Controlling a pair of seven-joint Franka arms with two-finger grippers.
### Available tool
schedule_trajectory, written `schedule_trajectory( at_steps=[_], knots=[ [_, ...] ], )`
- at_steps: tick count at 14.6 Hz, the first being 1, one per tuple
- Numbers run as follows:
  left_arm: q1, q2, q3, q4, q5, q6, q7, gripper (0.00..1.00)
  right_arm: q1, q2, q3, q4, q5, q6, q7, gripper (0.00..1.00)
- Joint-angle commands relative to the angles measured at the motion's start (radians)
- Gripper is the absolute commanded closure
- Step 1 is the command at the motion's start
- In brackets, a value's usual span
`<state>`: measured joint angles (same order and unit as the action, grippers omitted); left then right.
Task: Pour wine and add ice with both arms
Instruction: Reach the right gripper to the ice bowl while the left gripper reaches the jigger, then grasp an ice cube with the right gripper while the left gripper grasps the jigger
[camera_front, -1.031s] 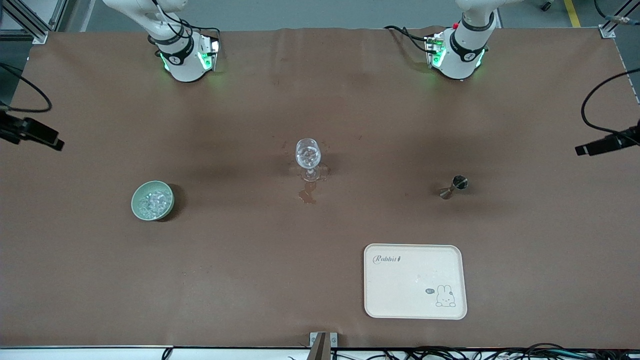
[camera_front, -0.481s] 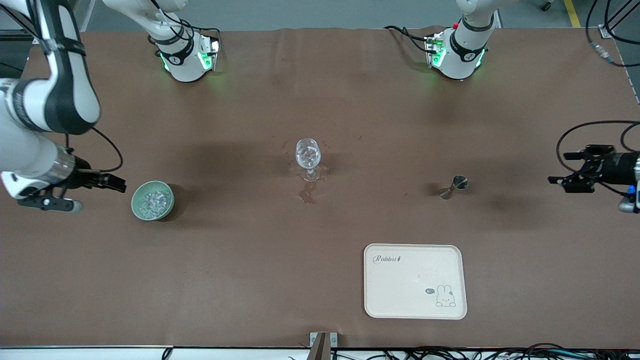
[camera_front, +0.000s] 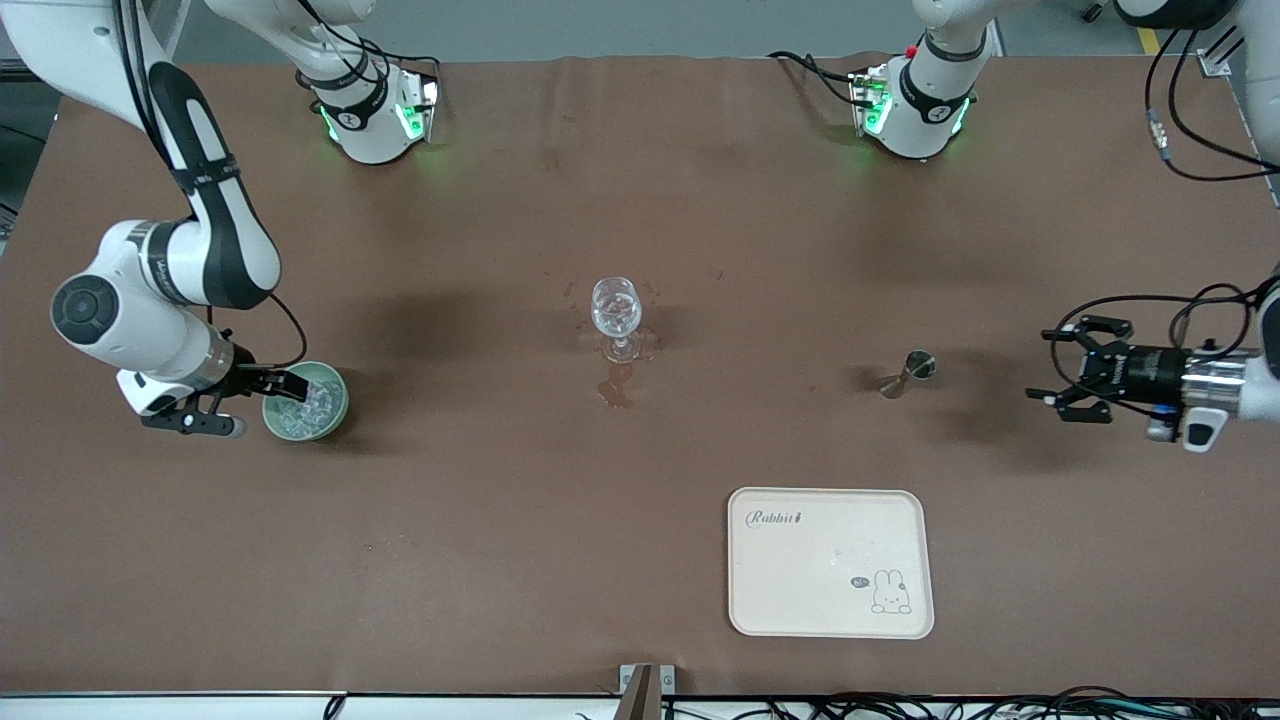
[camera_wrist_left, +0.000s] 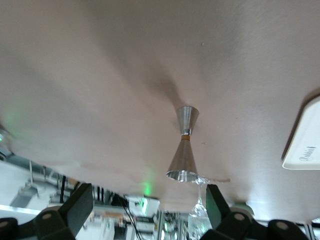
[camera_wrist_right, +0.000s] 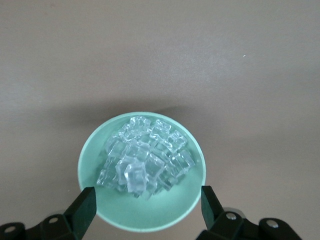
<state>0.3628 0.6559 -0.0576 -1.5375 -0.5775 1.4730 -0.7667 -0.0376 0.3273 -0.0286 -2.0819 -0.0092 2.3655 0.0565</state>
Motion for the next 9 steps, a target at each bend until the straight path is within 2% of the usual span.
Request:
schedule_trajectory(
  at_steps=[1,3,5,9],
  knots=[
    [-0.018,0.047,-0.004,-0.018,-0.056,-0.007,-0.019,0.01,0.018,0.027,-0.001,-0.015,0.012,0.032,-0.006,0.22],
    [-0.027,0.082,-0.004,-0.030,-0.058,-0.008,0.006,0.01,0.025,0.030,0.001,-0.018,0.014,0.032,-0.001,0.30],
    [-0.028,0.108,-0.013,-0.041,-0.067,-0.008,0.061,0.01,0.028,0.033,0.001,-0.029,0.014,0.035,-0.001,0.32],
    [-0.028,0.180,-0.018,-0.052,-0.169,0.004,0.154,0.05,0.028,0.033,0.001,-0.040,0.014,0.043,-0.003,0.40]
  ],
)
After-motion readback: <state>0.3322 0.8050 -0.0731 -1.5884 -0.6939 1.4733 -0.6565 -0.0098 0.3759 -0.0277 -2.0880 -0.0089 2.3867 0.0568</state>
